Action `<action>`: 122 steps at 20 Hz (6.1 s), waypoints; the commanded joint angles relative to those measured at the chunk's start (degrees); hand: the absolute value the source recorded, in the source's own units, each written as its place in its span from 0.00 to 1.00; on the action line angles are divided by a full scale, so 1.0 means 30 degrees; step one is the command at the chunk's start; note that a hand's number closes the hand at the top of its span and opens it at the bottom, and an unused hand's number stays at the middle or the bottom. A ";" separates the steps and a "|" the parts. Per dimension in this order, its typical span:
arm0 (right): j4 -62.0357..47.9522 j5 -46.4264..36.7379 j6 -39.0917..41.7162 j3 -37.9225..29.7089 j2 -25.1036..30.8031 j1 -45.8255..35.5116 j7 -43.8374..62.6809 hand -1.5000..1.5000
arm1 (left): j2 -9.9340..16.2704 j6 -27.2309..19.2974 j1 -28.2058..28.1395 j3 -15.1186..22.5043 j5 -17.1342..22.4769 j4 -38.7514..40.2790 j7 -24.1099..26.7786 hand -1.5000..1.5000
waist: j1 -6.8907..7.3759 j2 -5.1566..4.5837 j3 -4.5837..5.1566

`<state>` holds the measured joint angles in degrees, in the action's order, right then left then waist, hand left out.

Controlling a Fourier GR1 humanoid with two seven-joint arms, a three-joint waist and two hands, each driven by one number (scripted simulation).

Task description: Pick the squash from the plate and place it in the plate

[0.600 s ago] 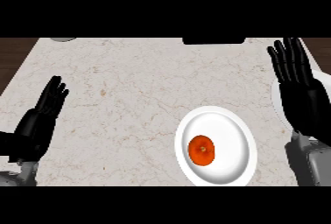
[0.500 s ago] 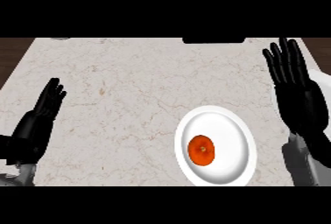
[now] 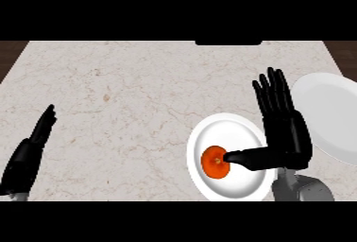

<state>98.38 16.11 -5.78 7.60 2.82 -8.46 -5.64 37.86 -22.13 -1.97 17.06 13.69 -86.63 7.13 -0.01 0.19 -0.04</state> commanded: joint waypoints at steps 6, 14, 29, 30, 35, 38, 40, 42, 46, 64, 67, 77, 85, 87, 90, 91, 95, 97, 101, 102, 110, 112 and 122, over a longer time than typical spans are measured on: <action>0.6650 0.0228 -0.0147 0.2686 0.0261 0.7936 -0.1499 0.00 | -0.0455 0.1342 -0.1355 -0.1380 -0.0364 0.1826 0.2343 0.50 | -0.0137 -0.0011 0.0019; 0.7764 -0.1165 0.2849 0.1233 0.6662 0.6180 0.3877 0.00 | -0.0994 0.0866 -0.0455 -0.0968 -0.1049 0.1733 0.1387 0.50 | -0.0150 -0.0044 0.0052; 0.4672 -0.2651 0.6334 0.3041 0.8511 -0.0099 1.2155 0.00 | -0.1379 0.2236 -0.0224 -0.2228 -0.1373 0.1933 0.1244 0.50 | 0.0141 -0.0077 0.0023; 0.4526 -0.3312 0.6299 0.3918 0.8298 -0.0248 1.2549 0.00 | -0.1908 0.1105 -0.0795 -0.1067 -0.2390 0.0505 0.0311 0.50 | 0.0219 -0.0061 0.0015; 0.1976 -0.5123 0.8272 0.5172 0.8382 -0.0999 1.1382 0.00 | -0.1637 0.2464 -0.0319 -0.2315 -0.1891 0.2059 0.1445 0.50 | 0.0191 -0.0088 0.0017; 0.0530 -0.6107 0.8710 0.5754 0.7384 -0.2307 1.1756 0.00 | -0.2180 0.1992 0.0171 -0.1838 -0.2854 0.1467 0.0110 0.50 | 0.0158 -0.0083 0.0010; -0.0840 -0.5007 1.0611 0.4015 0.8091 -0.3175 1.0774 0.00 | -0.2182 0.2152 -0.0571 -0.2127 -0.2918 0.0172 -0.0089 0.50 | 0.0201 -0.0072 0.0006; -0.0567 -0.7023 0.9902 0.5460 0.6868 -0.1936 1.0349 0.00 | -0.2589 0.2661 -0.0267 -0.2856 -0.3112 0.2368 0.1283 0.50 | 0.0071 -0.0074 0.0014; -0.2651 -0.7299 1.0883 0.4824 0.5482 -0.3472 1.0164 0.00 | -0.2150 0.3657 -0.0725 -0.3914 -0.2905 0.0736 0.0218 0.50 | 0.0150 -0.0068 0.0009; -0.6500 -1.2271 1.1921 0.4398 0.2754 -0.1942 0.6269 0.00 | -0.4047 0.5864 -0.1683 -0.5970 -0.5038 -0.0762 -0.0562 0.50 | 0.0104 -0.0055 0.0007; -0.5644 -1.2619 1.2956 0.4216 0.2318 -0.1791 0.6665 0.00 | -0.5014 0.5856 -0.0974 -0.6303 -0.5970 -0.0057 -0.0611 0.50 | 0.0056 -0.0054 0.0011; -0.8443 -1.4242 1.1242 0.3192 0.1026 -0.2846 0.3189 1.00 | -0.6471 0.5674 -0.1712 -0.6327 -0.7628 -0.0431 -0.0002 0.50 | 0.0132 -0.0064 0.0007; -0.9273 -1.5197 1.2047 -0.2310 1.1977 -0.2397 -0.0827 1.00 | -0.5932 0.6164 -0.1438 -0.7207 -0.7048 -0.0024 -0.0169 0.50 | -0.0725 -0.0358 -0.0125; -0.9951 -1.5564 1.1376 -0.3316 1.3500 -0.2560 -0.1471 1.00 | -0.6064 0.5984 -0.1320 -0.7349 -0.6944 -0.0074 -0.0136 0.50 | -0.0858 -0.0480 -0.0210; -1.1265 -1.5700 1.0057 -0.5153 1.5662 -0.2889 -0.3284 1.00 | -0.6235 0.5946 -0.1414 -0.7236 -0.6968 -0.0021 -0.0027 0.50 | -0.0708 -0.0576 -0.0285; -1.1830 -1.5622 0.9660 -0.5767 1.6207 -0.3081 -0.3868 1.00 | -0.6222 0.5842 -0.1211 -0.7300 -0.6992 -0.0146 0.0059 0.50 | -0.0567 -0.0610 -0.0309; -1.4123 -1.4899 0.8135 -0.8035 1.7756 -0.3182 -0.6835 1.00 | -0.6107 0.6220 -0.1293 -0.7350 -0.6715 -0.0115 0.0106 0.50 | -0.0329 -0.0640 -0.0366; -1.5017 -1.4787 0.6970 -0.8953 1.8310 -0.3195 -0.8438 1.00 | -0.6128 0.6339 -0.1522 -0.7268 -0.6675 -0.0240 0.0282 0.50 | -0.0133 -0.0566 -0.0380; -1.6686 -1.3417 0.6368 -1.0778 1.9082 -0.3917 -1.2064 1.00 | -0.6353 0.6317 -0.1610 -0.6908 -0.6888 -0.0215 0.0368 0.50 | 0.0173 -0.0537 -0.0367; -1.6935 -1.3076 0.6596 -1.1107 1.9464 -0.4050 -1.3168 1.00 | -0.6143 0.6439 -0.1595 -0.6985 -0.6905 -0.0159 0.0454 0.50 | 0.0160 -0.0499 -0.0353; -2.0177 -1.1299 1.0101 -1.1494 2.1170 -0.4359 -1.9938 1.00 | -0.6687 0.6175 -0.0925 -0.6289 -0.7510 0.0410 0.0279 0.50 | 0.0465 -0.0469 -0.0178; -2.0632 -1.1311 1.0179 -1.1092 2.1316 -0.4337 -2.0453 1.00 | -0.6575 0.6406 -0.1060 -0.6385 -0.7320 0.0345 0.0281 0.50 | 0.0723 -0.0453 -0.0180; -2.1359 -1.1232 1.0976 -0.8066 2.0446 -0.6256 -1.9510 1.00 | -0.6195 0.6928 -0.0341 -0.6694 -0.7046 0.0325 -0.0130 0.50 | 0.1159 -0.0353 -0.0069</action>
<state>36.25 -17.14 18.15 -19.60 64.84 -24.65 -56.19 19.00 -2.40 -3.33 -2.70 -8.29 -85.64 7.62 2.97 -0.98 -0.36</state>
